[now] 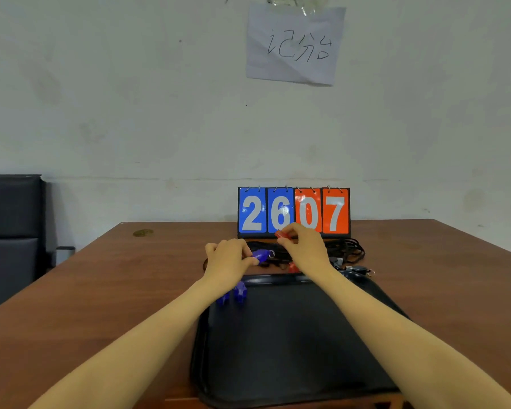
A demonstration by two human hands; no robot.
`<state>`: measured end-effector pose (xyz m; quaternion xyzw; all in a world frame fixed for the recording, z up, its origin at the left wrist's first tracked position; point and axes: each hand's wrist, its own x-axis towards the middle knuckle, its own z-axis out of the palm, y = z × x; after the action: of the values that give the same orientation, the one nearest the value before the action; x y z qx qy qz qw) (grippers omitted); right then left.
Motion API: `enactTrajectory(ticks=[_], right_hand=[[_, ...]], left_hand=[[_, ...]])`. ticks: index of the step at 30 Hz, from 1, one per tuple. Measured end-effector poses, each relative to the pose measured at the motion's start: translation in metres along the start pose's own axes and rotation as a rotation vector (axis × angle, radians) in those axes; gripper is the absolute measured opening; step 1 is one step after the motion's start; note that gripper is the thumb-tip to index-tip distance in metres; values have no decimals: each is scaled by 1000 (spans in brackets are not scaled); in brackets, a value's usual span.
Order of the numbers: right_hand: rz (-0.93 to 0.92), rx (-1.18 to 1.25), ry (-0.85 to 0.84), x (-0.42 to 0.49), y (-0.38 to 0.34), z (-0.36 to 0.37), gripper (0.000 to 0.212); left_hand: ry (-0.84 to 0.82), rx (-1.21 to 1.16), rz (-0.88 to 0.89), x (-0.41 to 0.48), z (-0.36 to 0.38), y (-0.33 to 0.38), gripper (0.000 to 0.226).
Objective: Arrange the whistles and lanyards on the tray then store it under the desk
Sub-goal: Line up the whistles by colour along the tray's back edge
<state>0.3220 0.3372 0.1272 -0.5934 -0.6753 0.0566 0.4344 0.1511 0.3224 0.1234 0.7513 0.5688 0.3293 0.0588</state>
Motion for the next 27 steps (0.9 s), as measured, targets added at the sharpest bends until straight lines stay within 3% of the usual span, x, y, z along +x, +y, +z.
enactTrajectory(ticks=[6, 11, 14, 16, 19, 23, 27], right_hand=[[32, 53, -43, -32, 2, -29, 23], [34, 49, -103, -53, 5, -42, 24], [48, 41, -128, -60, 6, -44, 24], [52, 34, -150, -64, 6, -45, 24], [53, 9, -183, -69, 9, -45, 24], [56, 12, -196, -70, 9, -40, 25], [42, 6, -229, -70, 4, -32, 26]], left_hand=[[-96, 342, 65, -41, 14, 24, 26], [-249, 469, 18, -56, 24, 28, 43], [-197, 427, -27, -57, 15, 27, 61], [-147, 301, 11, -55, 4, 22, 58], [-245, 195, 145, -53, -6, 12, 50], [-366, 329, 239, -56, 2, 5, 50], [-326, 389, 253, -52, 9, 2, 46]])
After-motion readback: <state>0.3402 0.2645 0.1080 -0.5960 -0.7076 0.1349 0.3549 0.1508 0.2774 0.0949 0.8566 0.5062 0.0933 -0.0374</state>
